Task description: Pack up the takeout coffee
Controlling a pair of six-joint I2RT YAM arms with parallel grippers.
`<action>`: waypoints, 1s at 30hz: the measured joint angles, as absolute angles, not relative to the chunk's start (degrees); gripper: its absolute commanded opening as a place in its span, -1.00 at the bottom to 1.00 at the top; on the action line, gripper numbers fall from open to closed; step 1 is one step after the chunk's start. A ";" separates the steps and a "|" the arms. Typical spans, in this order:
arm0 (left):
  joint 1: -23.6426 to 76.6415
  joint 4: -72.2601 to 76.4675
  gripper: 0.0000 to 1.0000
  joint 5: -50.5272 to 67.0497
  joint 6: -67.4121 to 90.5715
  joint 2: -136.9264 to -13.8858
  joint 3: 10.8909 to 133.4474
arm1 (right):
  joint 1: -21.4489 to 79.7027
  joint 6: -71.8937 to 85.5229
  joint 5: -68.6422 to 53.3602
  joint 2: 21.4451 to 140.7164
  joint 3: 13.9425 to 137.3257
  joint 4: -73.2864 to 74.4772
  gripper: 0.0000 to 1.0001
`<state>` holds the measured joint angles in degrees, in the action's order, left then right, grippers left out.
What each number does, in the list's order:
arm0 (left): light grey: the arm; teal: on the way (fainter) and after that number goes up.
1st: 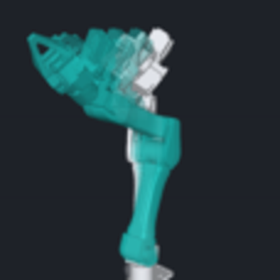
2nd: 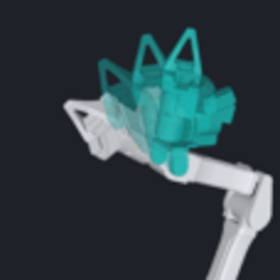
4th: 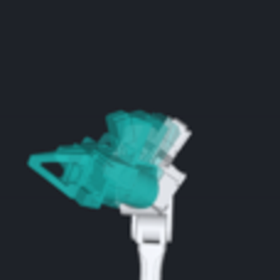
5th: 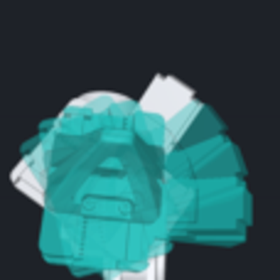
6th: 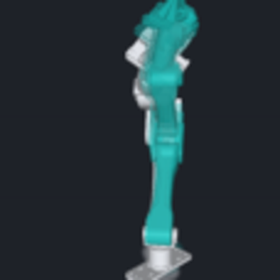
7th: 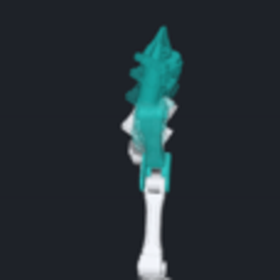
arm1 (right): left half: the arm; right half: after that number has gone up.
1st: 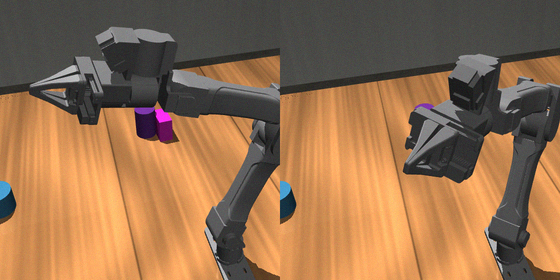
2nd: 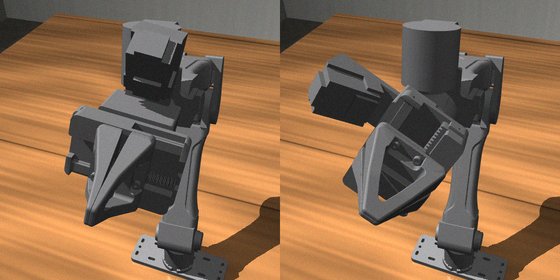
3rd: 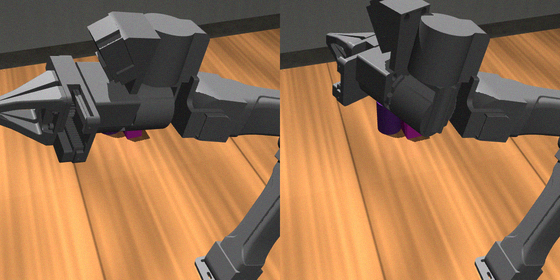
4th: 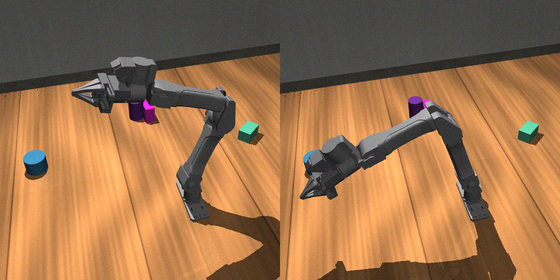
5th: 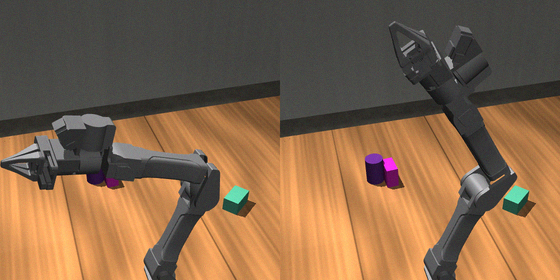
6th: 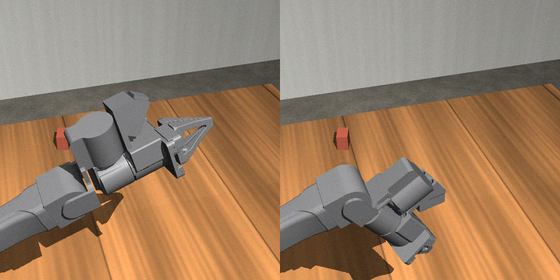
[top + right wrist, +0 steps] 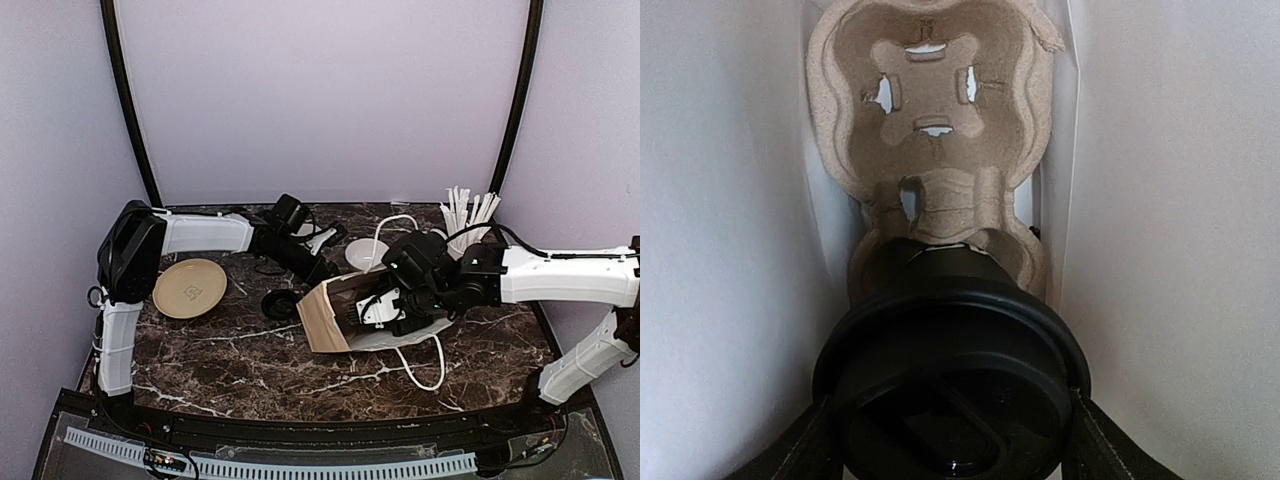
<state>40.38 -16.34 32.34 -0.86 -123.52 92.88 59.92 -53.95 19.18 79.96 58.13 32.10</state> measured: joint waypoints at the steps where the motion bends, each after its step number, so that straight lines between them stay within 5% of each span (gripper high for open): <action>1: 40.38 -16.34 0.49 32.34 -0.86 -123.61 92.90 | 59.59 -53.93 18.70 80.53 58.89 32.69 -0.11; 30: 38.72 -18.31 0.52 27.90 -0.62 -107.22 84.90 | 56.95 -51.59 -4.51 96.60 86.32 68.58 -0.14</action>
